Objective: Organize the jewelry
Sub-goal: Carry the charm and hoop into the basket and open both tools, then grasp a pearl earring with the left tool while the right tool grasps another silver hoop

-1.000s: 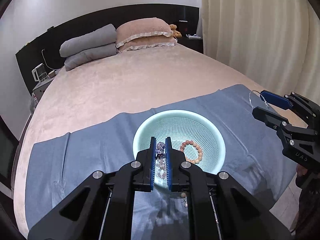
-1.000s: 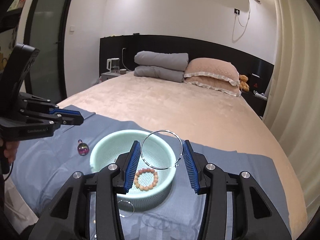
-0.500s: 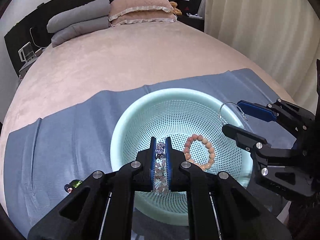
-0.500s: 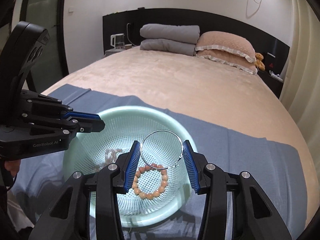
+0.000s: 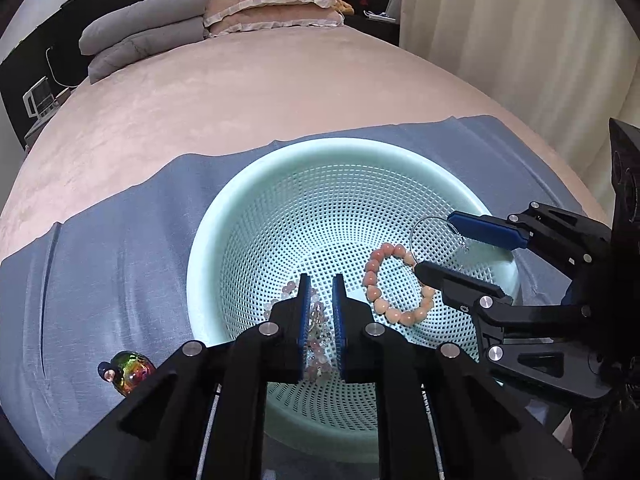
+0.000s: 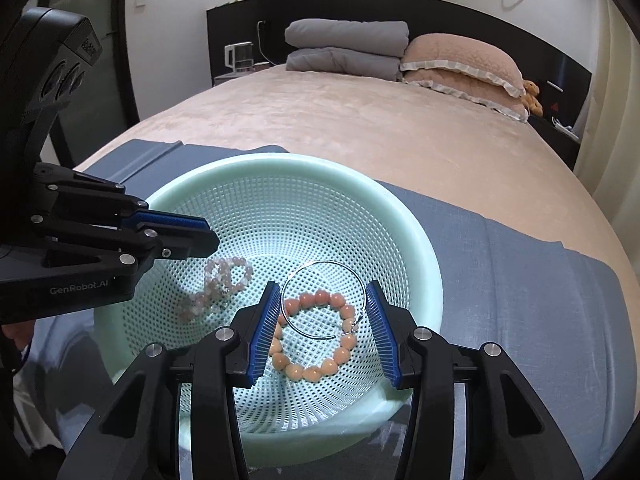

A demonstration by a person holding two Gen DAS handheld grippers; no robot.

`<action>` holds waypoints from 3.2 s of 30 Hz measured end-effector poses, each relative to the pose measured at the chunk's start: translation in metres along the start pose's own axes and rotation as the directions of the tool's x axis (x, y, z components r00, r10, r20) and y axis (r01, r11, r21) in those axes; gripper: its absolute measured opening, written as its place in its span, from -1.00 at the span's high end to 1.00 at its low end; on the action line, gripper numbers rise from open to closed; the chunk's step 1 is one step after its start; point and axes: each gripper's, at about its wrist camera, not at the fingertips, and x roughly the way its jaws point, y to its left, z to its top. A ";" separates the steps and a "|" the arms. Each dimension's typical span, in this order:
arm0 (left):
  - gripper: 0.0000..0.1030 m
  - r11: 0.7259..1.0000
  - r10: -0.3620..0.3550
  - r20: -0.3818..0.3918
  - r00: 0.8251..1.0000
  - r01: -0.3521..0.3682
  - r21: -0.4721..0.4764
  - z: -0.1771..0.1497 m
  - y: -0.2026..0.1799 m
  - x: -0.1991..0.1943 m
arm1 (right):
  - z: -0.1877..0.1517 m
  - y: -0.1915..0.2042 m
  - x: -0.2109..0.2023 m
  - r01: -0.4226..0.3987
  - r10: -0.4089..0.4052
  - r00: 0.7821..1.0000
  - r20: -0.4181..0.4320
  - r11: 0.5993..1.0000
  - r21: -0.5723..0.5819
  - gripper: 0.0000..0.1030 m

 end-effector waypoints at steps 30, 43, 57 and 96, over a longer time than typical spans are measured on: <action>-0.28 0.998 0.053 0.044 0.998 -0.052 -0.021 -0.063 -0.016 -0.064 | -0.047 0.019 -0.069 0.005 -0.005 1.000 0.005 1.000 0.021 -0.09; -0.28 0.997 0.034 -0.023 0.999 -0.033 0.067 -0.111 -0.041 -0.020 | -0.081 0.036 -0.032 -0.040 0.036 0.993 -0.115 0.999 -0.027 -0.11; 0.46 0.990 0.076 0.023 0.997 -0.078 0.118 -0.126 -0.034 -0.002 | -0.086 0.046 -0.001 -0.095 0.095 0.988 -0.122 0.995 0.008 0.18; 0.83 1.000 -0.014 -0.013 1.000 0.015 0.013 -0.118 -0.018 0.005 | -0.116 0.033 -0.039 -0.087 0.093 0.993 -0.074 0.993 0.073 0.18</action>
